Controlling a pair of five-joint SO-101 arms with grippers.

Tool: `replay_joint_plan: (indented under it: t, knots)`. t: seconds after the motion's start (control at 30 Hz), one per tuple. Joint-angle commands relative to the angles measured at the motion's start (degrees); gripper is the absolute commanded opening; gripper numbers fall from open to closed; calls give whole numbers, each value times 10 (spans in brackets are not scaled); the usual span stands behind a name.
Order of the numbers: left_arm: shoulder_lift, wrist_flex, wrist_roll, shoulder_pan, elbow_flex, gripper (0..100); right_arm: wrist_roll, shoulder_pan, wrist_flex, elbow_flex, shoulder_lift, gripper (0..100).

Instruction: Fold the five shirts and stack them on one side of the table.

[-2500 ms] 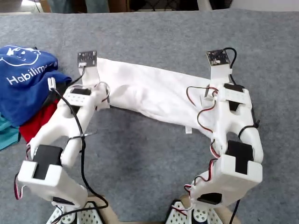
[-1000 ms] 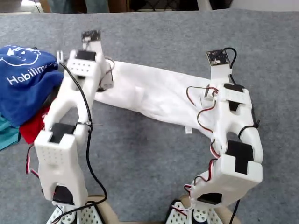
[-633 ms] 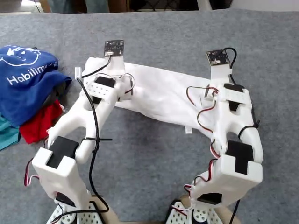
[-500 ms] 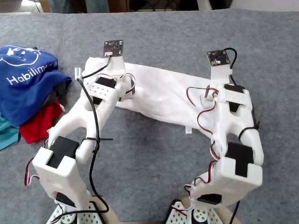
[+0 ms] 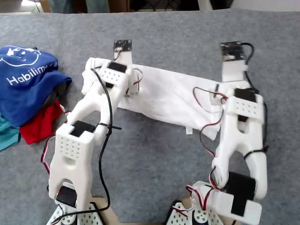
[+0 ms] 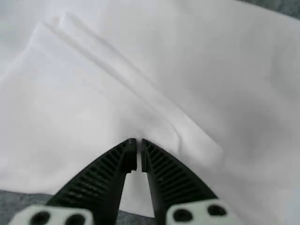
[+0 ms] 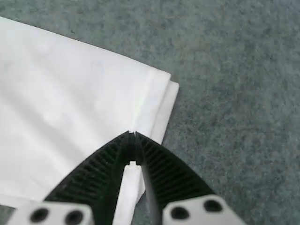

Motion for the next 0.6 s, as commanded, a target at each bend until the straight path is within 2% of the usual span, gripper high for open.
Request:
replay_joint_plan:
  t: [0.0, 0.1, 0.17, 0.27, 0.4, 0.47, 0.57]
  knots:
    - [-18, 91, -47, 7, -141, 40, -9, 45, 40, -41, -27, 18]
    - [-19, 155, -47, 31, -165, 32, -8, 64, 68, -44, -27, 18]
    - [-19, 164, -33, 50, -138, 32, -8, 74, 81, -43, -27, 18]
    - [-18, 113, -16, 53, -71, 32, -4, 76, 87, -43, -27, 18]
    - [3, -10, -18, 58, 42, 36, -4, 72, 87, -45, -8, 18]
    - [11, -15, -16, 65, 51, 36, -6, 72, 86, -47, 15, 18]
    - [18, 30, -18, 66, 20, 36, -9, 66, 84, -59, 61, 18]
